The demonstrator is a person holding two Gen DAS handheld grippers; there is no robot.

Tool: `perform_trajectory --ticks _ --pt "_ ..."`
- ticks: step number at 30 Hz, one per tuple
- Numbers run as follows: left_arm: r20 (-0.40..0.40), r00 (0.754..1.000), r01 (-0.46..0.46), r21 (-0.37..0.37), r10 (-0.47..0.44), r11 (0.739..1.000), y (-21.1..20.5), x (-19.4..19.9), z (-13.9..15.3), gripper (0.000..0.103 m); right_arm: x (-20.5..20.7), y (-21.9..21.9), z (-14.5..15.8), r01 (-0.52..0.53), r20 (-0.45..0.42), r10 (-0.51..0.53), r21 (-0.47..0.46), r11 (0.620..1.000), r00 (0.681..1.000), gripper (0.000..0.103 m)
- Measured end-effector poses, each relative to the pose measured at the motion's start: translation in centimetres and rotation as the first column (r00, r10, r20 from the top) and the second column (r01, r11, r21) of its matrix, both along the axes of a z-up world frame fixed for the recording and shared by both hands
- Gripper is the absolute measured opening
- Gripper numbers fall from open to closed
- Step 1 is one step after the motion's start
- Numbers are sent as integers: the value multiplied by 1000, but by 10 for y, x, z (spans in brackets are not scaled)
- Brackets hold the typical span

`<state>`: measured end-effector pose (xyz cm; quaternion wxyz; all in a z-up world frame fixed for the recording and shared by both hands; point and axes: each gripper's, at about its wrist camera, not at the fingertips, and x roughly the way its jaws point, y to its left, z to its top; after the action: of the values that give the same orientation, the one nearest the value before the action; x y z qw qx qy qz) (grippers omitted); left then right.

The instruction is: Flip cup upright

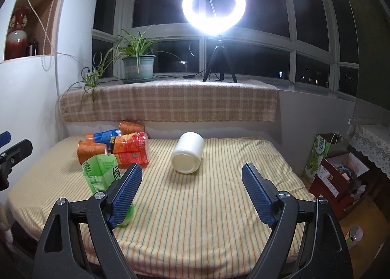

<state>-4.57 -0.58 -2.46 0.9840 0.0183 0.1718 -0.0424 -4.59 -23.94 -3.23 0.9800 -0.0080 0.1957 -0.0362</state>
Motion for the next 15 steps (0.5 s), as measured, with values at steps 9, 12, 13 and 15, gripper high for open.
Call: perform_trajectory --ticks 9,12,13,15 --pt "-3 1000 -2 -2 2 1000 -1 2 0 103 2 0 -1 1 -11 -1 10 1000 1000 84" --pt "1 1000 -3 0 3 1000 0 2 0 103 2 0 -2 -1 -17 1 13 1000 1000 84" --pt "0 1000 -2 0 2 1000 0 2 0 103 2 0 -3 0 -18 1 14 1000 1000 84" --pt "-1 1000 0 0 0 1000 0 2 0 103 2 0 -3 0 -19 0 16 1000 1000 84"
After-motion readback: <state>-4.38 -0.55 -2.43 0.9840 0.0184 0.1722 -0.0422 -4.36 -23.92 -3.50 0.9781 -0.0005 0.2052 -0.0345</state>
